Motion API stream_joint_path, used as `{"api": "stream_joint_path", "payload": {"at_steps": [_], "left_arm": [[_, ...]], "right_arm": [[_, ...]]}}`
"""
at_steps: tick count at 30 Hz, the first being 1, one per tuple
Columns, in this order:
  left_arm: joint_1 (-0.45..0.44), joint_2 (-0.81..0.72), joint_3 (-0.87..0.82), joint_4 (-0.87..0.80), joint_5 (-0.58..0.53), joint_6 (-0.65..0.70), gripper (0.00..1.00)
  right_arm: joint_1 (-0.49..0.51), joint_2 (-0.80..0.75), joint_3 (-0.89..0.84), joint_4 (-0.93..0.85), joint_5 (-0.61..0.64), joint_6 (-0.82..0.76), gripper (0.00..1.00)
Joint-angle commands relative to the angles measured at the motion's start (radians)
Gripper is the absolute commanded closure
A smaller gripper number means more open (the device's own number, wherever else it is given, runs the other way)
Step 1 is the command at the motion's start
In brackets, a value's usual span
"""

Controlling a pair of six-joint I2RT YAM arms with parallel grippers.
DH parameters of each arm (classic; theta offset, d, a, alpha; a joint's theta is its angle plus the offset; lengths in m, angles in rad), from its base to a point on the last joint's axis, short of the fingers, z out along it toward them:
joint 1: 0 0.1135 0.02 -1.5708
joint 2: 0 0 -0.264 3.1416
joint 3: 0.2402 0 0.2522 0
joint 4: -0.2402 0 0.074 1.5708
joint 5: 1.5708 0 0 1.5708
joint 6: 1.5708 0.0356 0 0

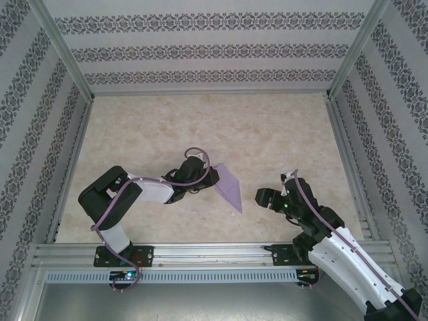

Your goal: Fold a paper plane with a square sheet of paper (fold left side to right side)

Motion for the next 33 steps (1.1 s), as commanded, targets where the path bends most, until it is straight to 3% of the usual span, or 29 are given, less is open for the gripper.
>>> {"api": "stream_joint_path", "payload": {"at_steps": [1,9,14,22,33], "left_arm": [[0.002,-0.006,0.025,0.052,0.044,0.037,1.00],[0.043,-0.042,0.033,0.014,0.175,0.128,1.00],[0.064,-0.068,0.042,-0.023,0.291,0.194,1.00],[0.081,-0.075,0.025,-0.048,0.417,0.258,1.00],[0.099,-0.188,0.010,-0.178,0.537,0.438,1.00]], "right_arm": [[-0.051,-0.009,-0.016,-0.001,-0.122,-0.029,0.26],[-0.227,0.006,-0.035,0.066,-0.378,-0.113,0.27],[-0.315,0.057,-0.035,0.163,-0.514,-0.155,0.16],[-0.331,0.258,-0.032,0.365,-0.648,-0.228,0.02],[-0.335,0.496,0.001,0.583,-0.806,-0.268,0.02]]}}
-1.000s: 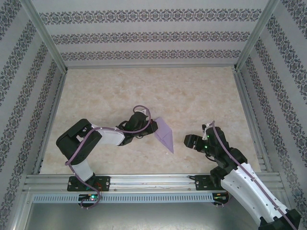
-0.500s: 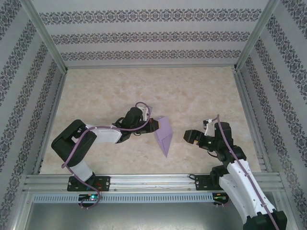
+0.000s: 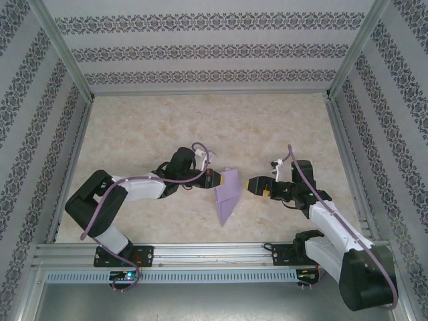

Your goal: Fold a paper plane with a square sheet of paper (fold left side to right side)

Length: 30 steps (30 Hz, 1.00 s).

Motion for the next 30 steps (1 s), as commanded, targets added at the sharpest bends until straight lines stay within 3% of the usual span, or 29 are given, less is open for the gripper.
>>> {"api": "stream_joint_path", "payload": {"at_steps": [1,4,9,15,21,30], "left_arm": [[0.012,-0.075,-0.005,-0.100,0.060,0.125,1.00],[0.012,-0.106,-0.012,-0.098,0.102,0.135,1.00],[0.012,-0.119,-0.022,-0.081,0.147,0.134,1.00],[0.011,-0.109,-0.037,-0.050,0.149,0.114,1.00],[0.013,-0.077,-0.035,-0.017,0.154,0.089,1.00],[0.013,-0.069,-0.037,-0.049,0.110,0.098,1.00]], "right_arm": [[-0.003,0.063,0.023,0.147,-0.109,-0.023,0.03],[0.028,0.148,0.026,0.253,-0.178,-0.001,0.10],[0.115,0.257,0.046,0.335,-0.217,-0.053,0.14],[0.133,0.288,0.052,0.393,-0.240,-0.048,0.21],[0.149,0.327,0.086,0.390,-0.262,-0.052,0.41],[0.148,0.346,0.099,0.327,-0.179,-0.079,0.71]]}}
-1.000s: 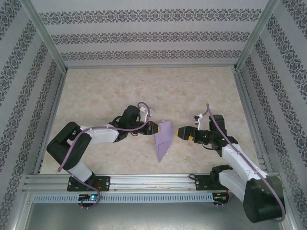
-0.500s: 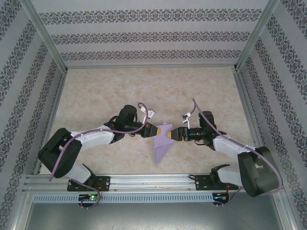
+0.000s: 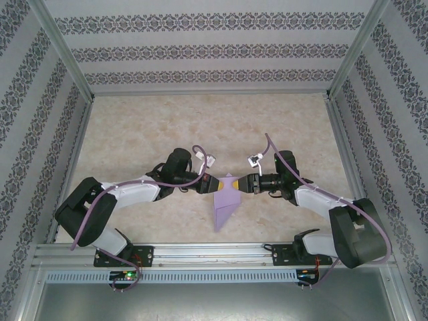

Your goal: Fold a paper plane with a square sheet of paper (fold left side to right side)

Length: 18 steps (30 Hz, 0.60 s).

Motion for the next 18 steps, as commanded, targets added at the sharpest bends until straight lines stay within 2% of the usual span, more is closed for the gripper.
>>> {"api": "stream_joint_path", "payload": {"at_steps": [1,3,7,11,18], "left_arm": [[0.012,0.014,-0.006,0.008,-0.015,0.002,1.00],[0.012,0.017,-0.003,0.001,-0.024,0.006,1.00],[0.013,0.008,-0.003,-0.052,-0.090,0.030,0.78],[0.015,-0.049,-0.004,-0.160,-0.235,0.073,0.60],[0.009,-0.228,0.008,-0.379,-0.442,0.182,0.59]], "right_arm": [[0.007,0.018,0.027,-0.022,0.034,-0.036,0.74],[0.007,0.021,0.031,-0.043,0.058,-0.044,0.84],[0.008,0.033,0.041,-0.095,0.124,-0.057,0.99],[0.012,0.111,0.059,-0.124,0.183,-0.040,1.00],[0.015,0.180,0.090,-0.122,0.247,0.069,1.00]]}}
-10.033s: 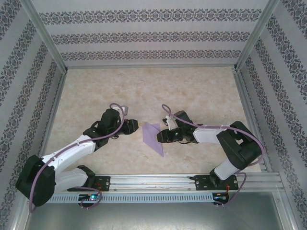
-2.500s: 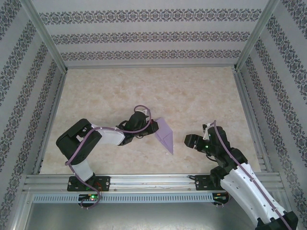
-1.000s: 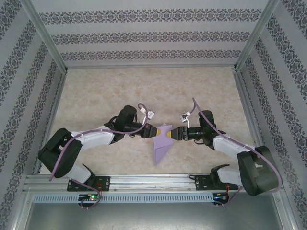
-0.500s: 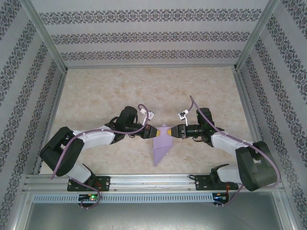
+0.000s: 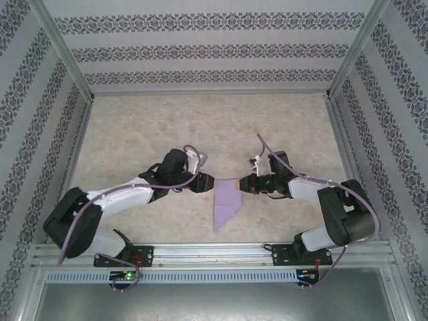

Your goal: Fold a paper plane with a square sheet of paper (fold left side to right side)

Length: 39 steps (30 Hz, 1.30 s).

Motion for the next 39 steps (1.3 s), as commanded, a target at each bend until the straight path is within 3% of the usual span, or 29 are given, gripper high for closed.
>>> {"api": "stream_joint_path", "payload": {"at_steps": [1,4,10,22,29,39], "left_arm": [[0.001,-0.096,0.008,-0.160,-0.137,0.105,0.59],[-0.046,-0.157,0.011,-0.234,-0.199,0.150,0.60],[-0.238,-0.176,0.067,-0.378,-0.382,0.219,0.60],[-0.568,0.058,0.220,-0.477,-0.666,0.226,0.59],[-0.632,0.241,0.322,-0.481,-0.705,0.203,0.57],[-0.646,0.375,0.386,-0.472,-0.711,0.201,0.57]], "right_arm": [[0.008,0.004,0.033,-0.008,0.050,0.078,1.00],[0.009,-0.003,0.037,-0.009,0.053,0.149,1.00],[0.009,-0.017,0.041,-0.040,0.059,0.259,1.00],[0.011,-0.033,0.055,-0.103,0.095,0.295,1.00],[0.011,-0.046,0.066,-0.128,0.108,0.297,1.00],[0.012,-0.032,0.081,-0.133,0.110,0.296,1.00]]}}
